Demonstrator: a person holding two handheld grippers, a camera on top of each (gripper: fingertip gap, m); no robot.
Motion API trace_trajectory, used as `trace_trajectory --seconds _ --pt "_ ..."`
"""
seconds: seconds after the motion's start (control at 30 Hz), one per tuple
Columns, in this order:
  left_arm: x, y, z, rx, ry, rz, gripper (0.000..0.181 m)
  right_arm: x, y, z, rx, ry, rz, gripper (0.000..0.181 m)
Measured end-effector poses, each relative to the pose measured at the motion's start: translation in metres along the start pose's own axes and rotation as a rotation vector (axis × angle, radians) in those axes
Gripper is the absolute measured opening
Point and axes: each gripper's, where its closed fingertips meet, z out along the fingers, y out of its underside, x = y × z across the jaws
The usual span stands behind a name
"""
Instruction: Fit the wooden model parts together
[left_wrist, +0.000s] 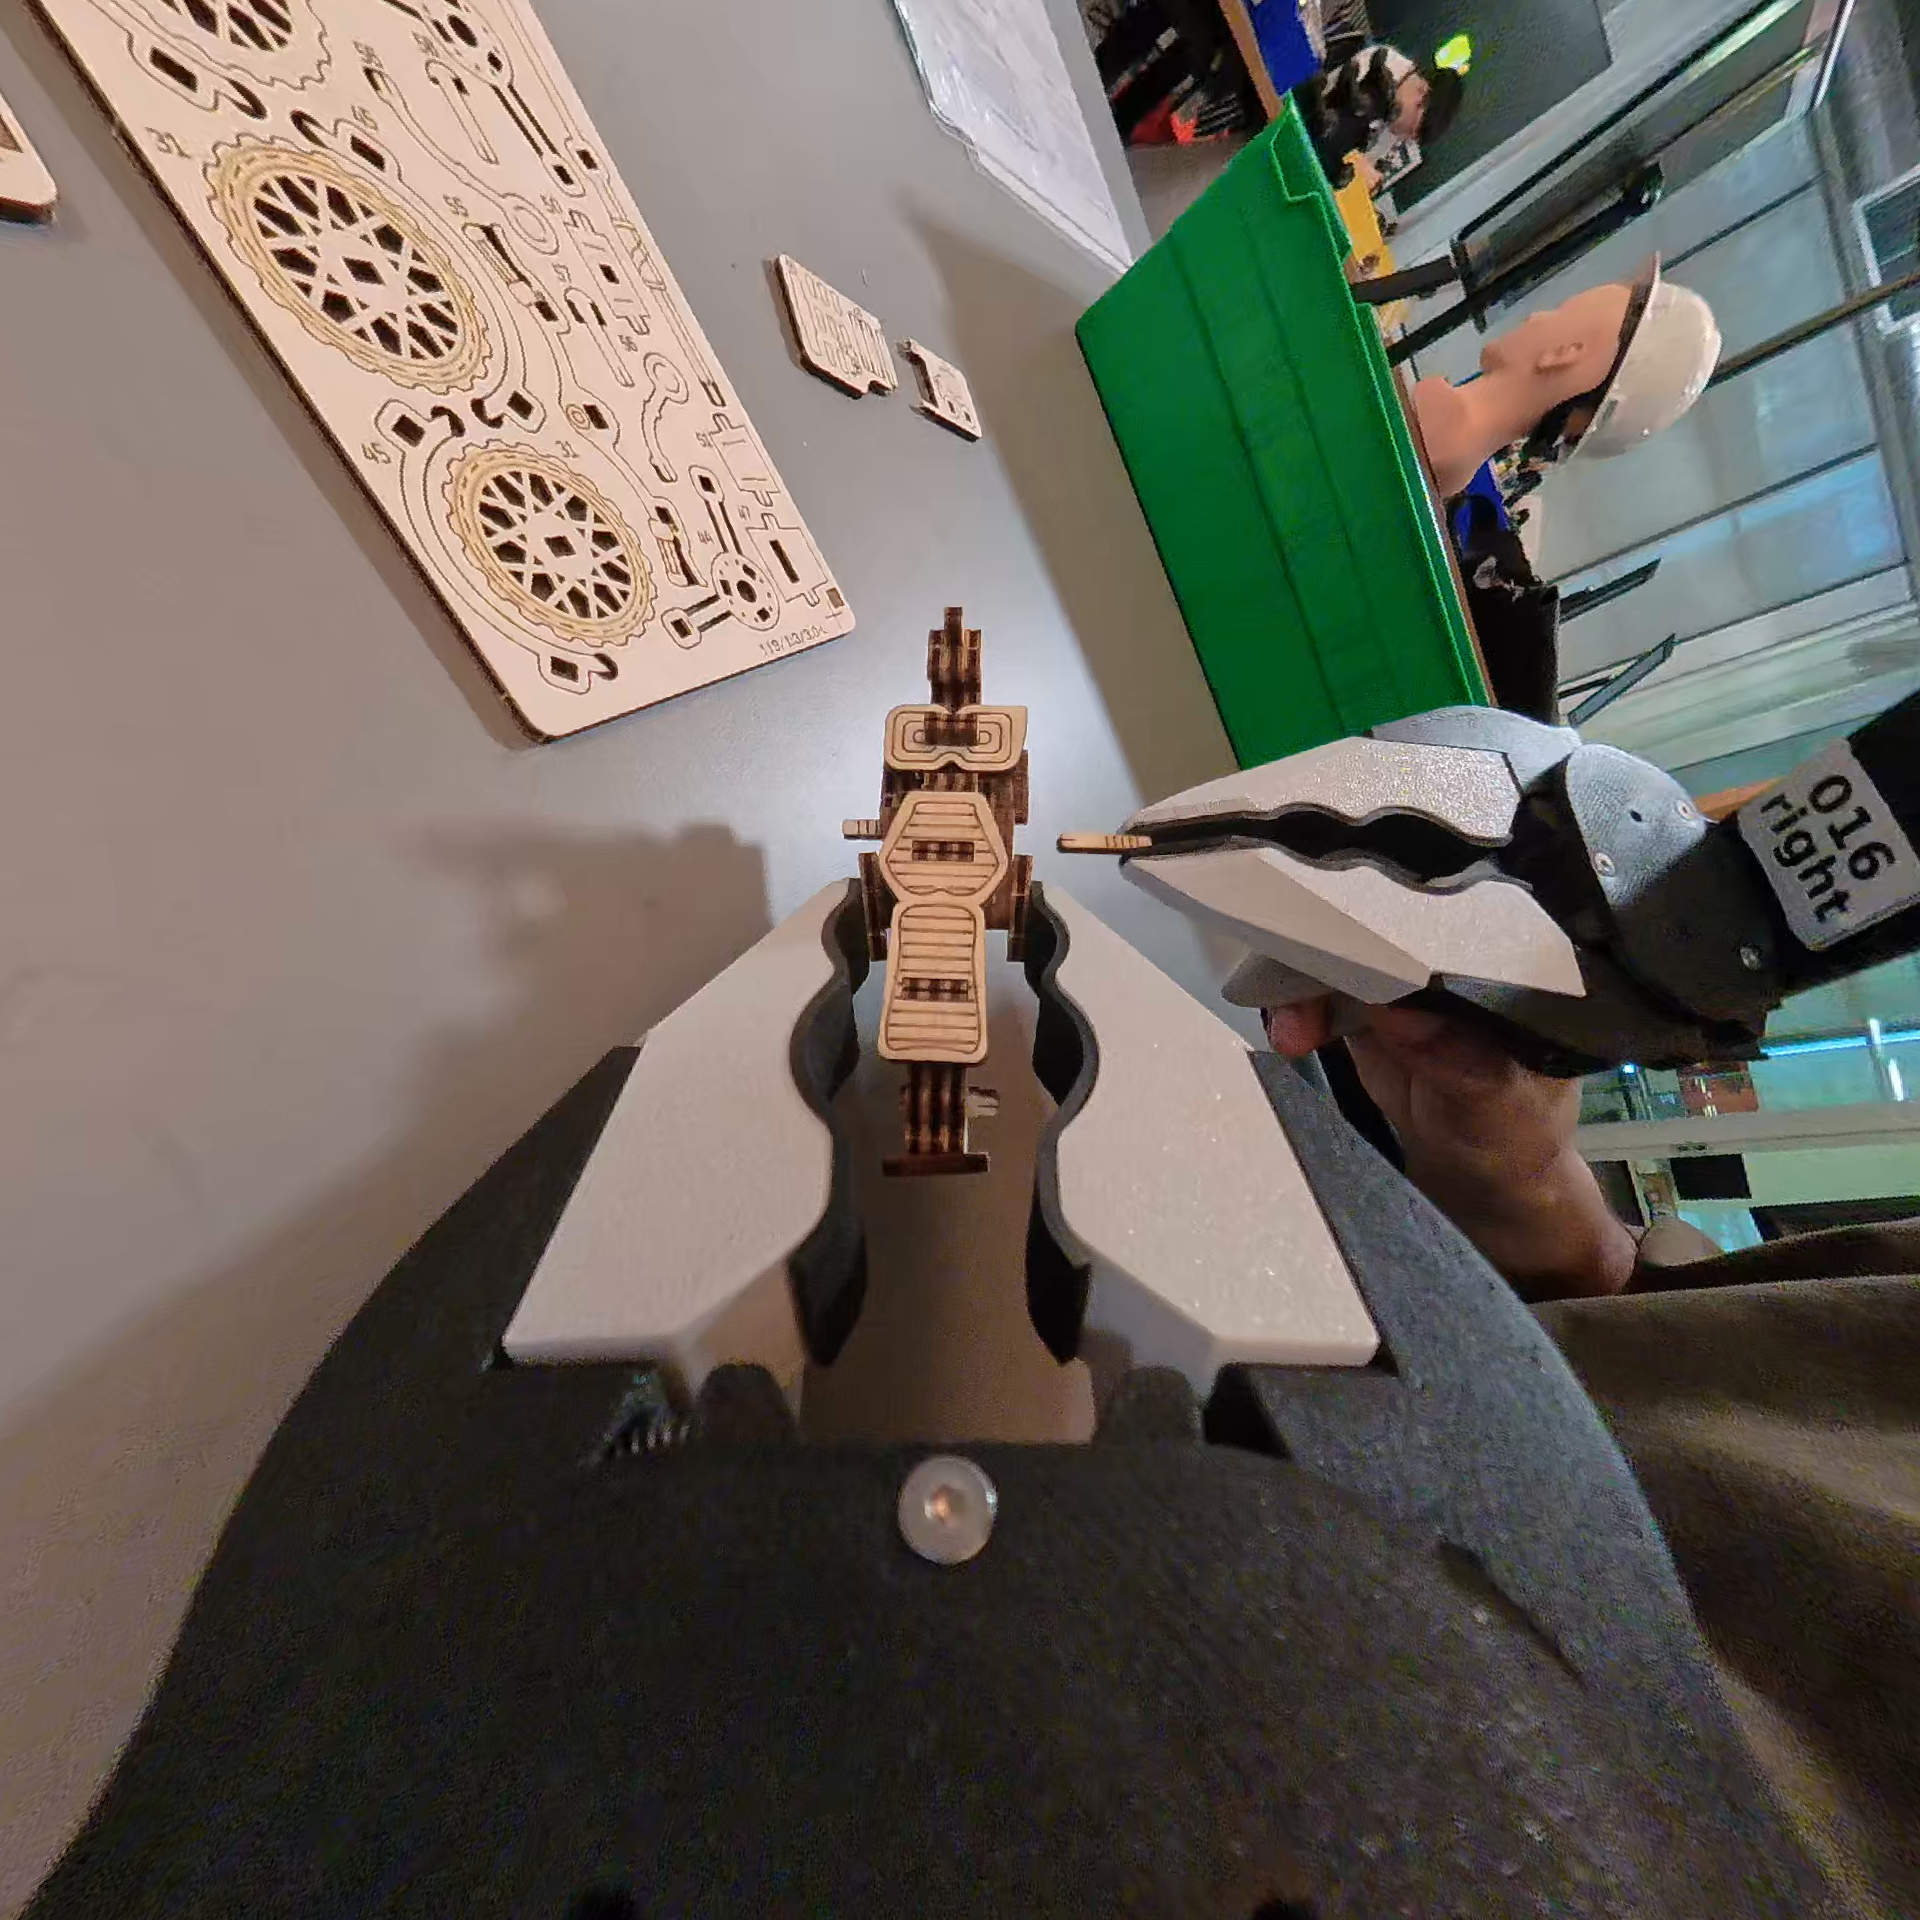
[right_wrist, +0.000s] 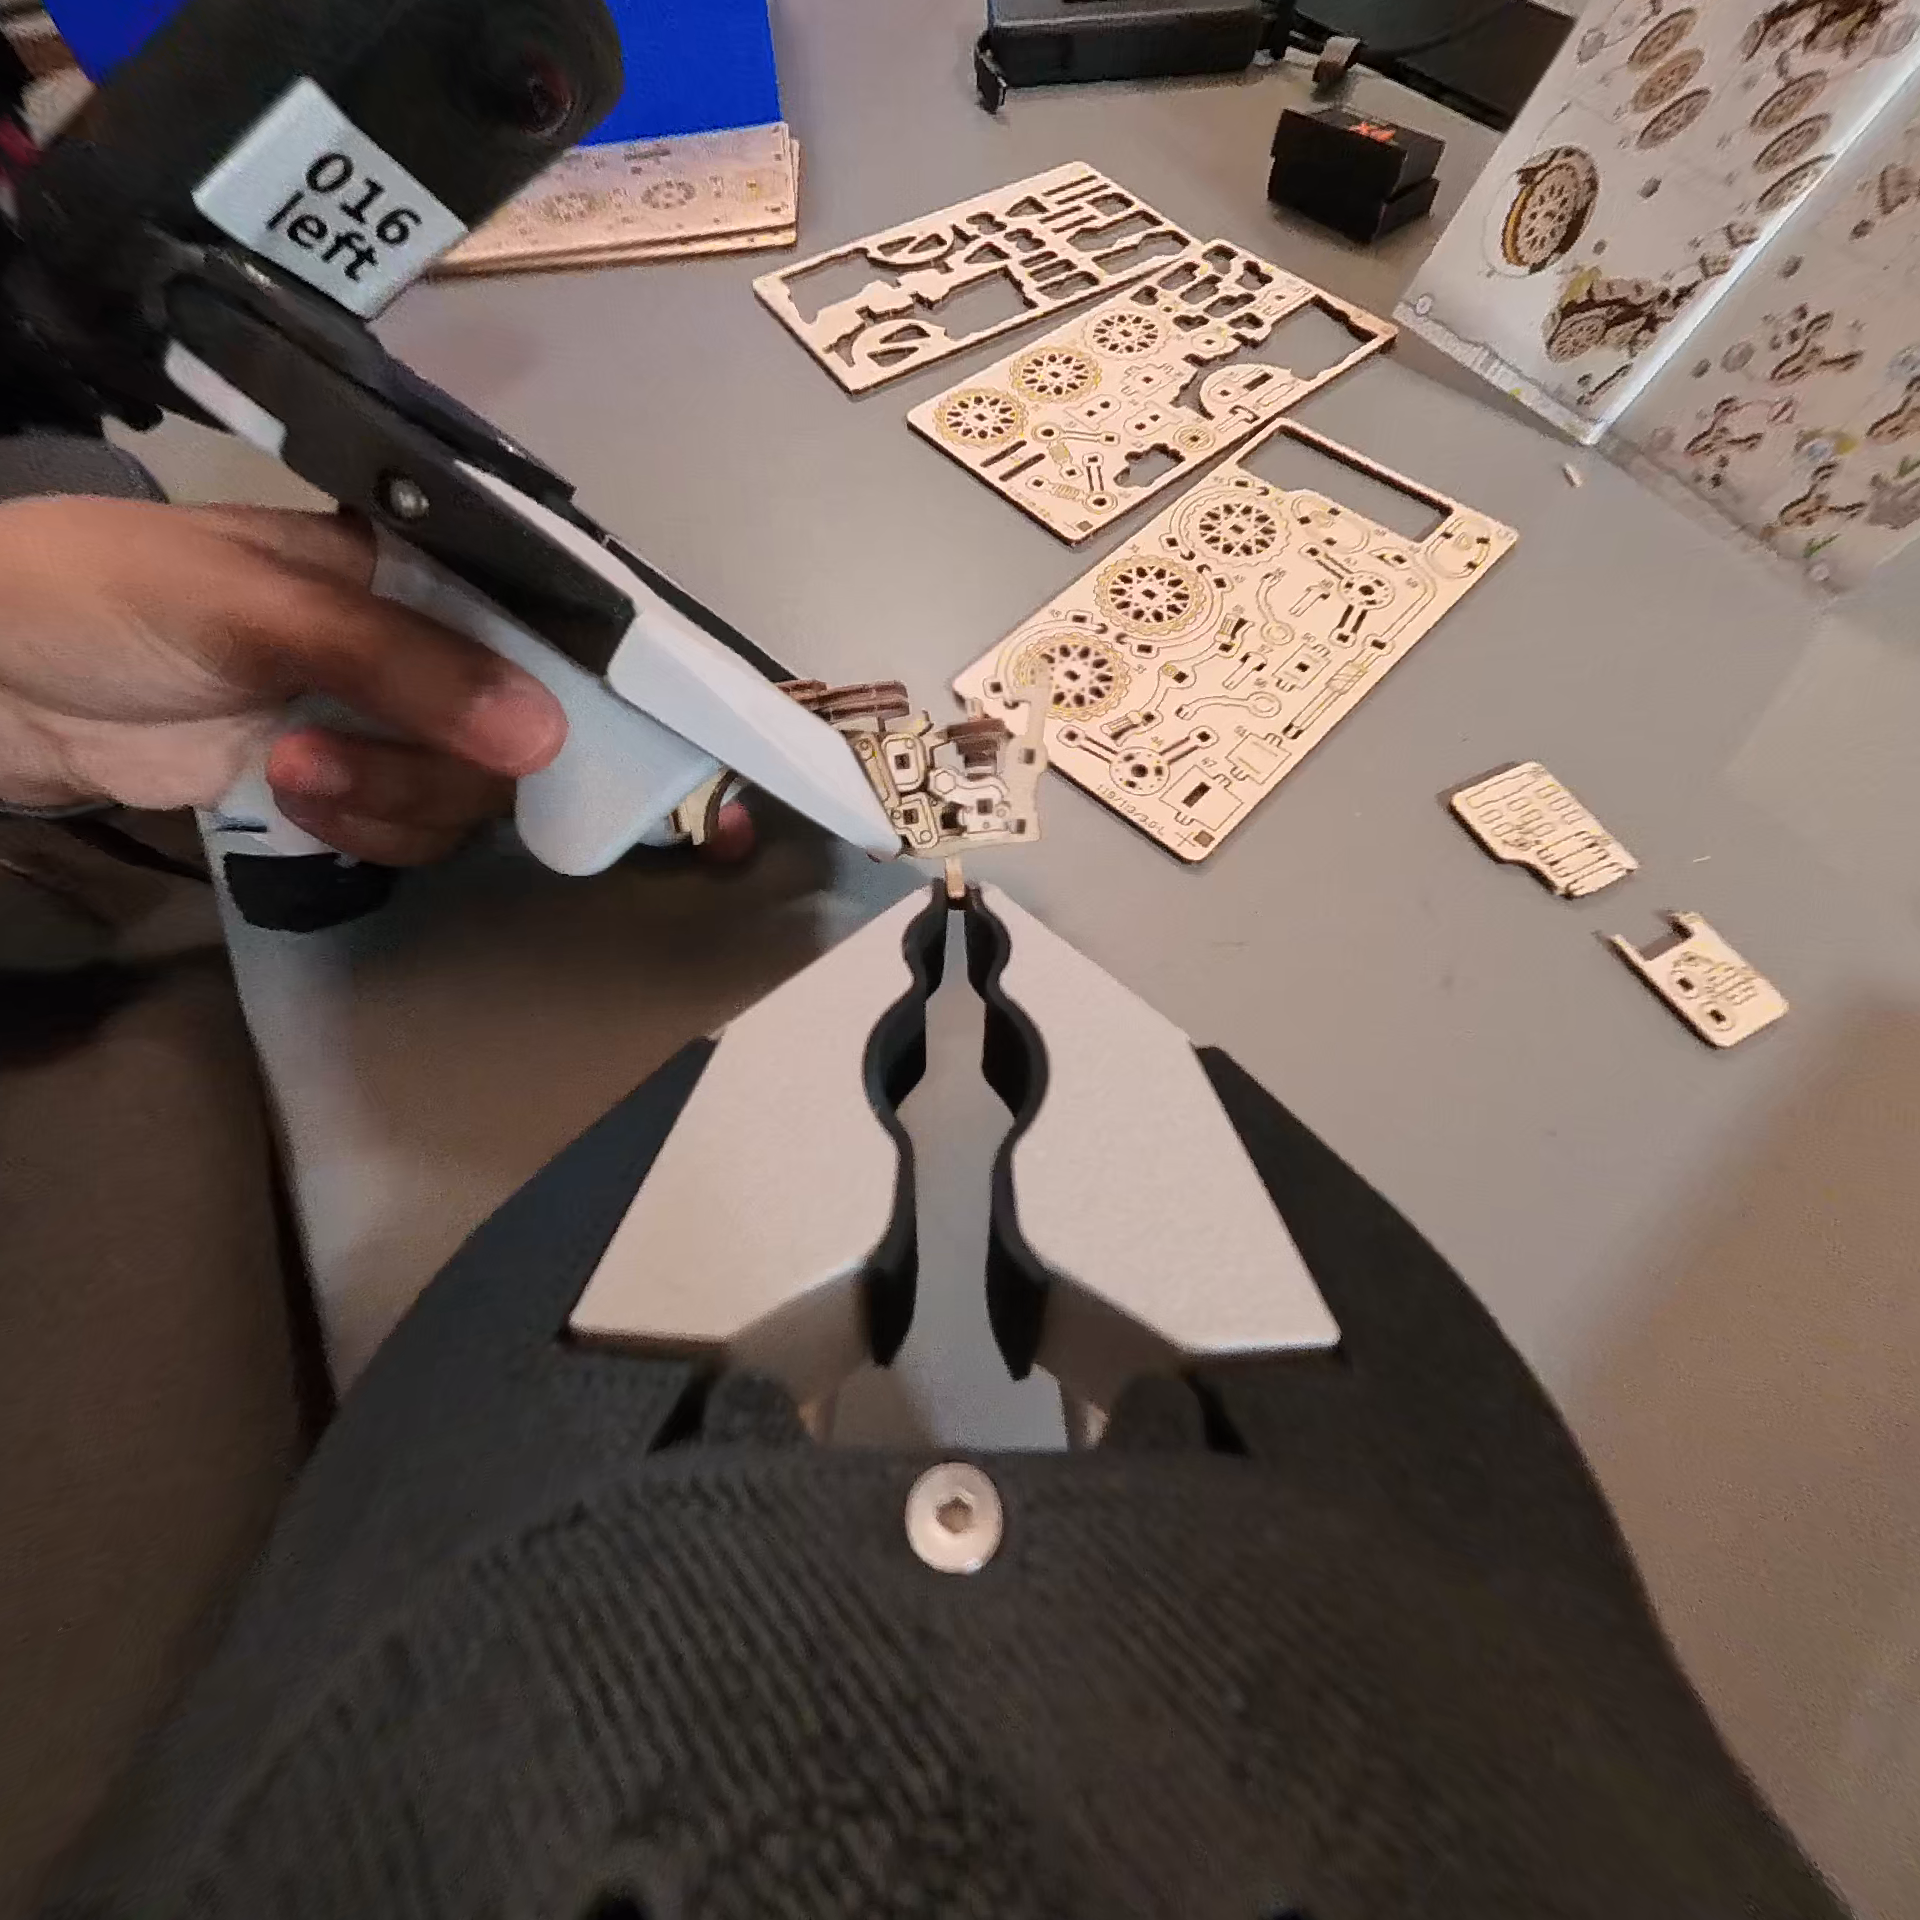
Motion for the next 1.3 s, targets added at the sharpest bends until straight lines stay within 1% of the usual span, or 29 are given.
trace_trajectory --seconds 0.2,0.33,1.3 --pt "0.002 0.004 0.004 -0.010 -0.022 0.037 0.027 -0.002 0.003 0.002 -0.056 0.077 -0.136 0.001" --pt "0.004 0.007 0.007 -0.020 -0.042 0.077 0.027 -0.002 0.005 0.003 -0.084 0.107 -0.182 0.001" --pt "0.006 0.012 0.009 -0.047 -0.046 0.127 0.027 -0.002 0.008 0.003 -0.081 0.067 -0.120 0.001"
